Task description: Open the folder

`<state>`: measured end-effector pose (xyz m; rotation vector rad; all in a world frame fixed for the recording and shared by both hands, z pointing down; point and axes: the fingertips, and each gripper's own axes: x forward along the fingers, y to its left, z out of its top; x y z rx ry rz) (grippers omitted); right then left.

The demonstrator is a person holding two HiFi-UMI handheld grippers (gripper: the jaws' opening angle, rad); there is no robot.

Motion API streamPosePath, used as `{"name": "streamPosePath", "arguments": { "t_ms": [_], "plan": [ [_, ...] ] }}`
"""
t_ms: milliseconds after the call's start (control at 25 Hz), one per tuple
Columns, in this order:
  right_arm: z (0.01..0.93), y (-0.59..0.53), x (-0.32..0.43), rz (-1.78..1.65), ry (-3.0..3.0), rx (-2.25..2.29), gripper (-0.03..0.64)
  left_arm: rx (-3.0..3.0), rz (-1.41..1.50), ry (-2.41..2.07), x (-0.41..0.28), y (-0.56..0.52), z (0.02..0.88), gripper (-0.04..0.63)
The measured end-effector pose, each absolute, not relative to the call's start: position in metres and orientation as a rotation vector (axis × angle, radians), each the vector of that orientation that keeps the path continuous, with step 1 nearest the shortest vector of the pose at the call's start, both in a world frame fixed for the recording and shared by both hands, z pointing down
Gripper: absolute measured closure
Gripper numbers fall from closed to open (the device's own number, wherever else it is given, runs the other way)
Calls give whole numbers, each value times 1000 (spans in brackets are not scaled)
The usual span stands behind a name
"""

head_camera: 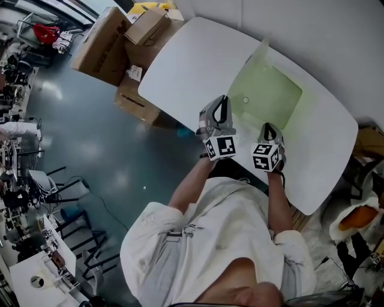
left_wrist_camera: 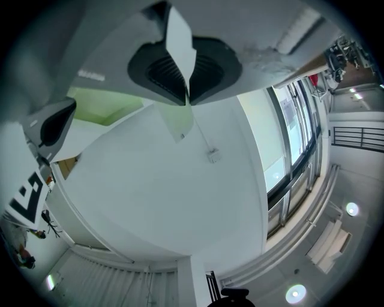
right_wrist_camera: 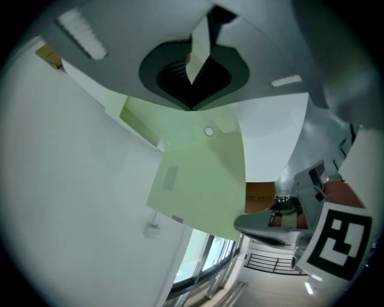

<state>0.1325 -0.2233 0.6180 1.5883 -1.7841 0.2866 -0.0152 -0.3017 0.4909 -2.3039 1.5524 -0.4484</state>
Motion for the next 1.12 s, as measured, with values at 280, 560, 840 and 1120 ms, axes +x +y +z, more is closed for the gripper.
{"name": "streamPosePath", "arguments": {
  "t_ms": [280, 560, 840, 1120],
  "plan": [
    [641, -246, 101, 305, -1819, 1471, 615, -2271, -482, 1599, -31, -316, 499, 574],
    [650, -245, 101, 328, -1812, 1434, 615, -2210, -531, 1661, -50, -330, 505, 539],
    [651, -241, 103, 331, -1813, 1432, 615, -2134, -624, 1705, -70, -347, 520, 489],
    [650, -242, 105, 363, -1828, 1421, 615, -2074, -718, 1766, -95, -365, 545, 465]
  ]
}}
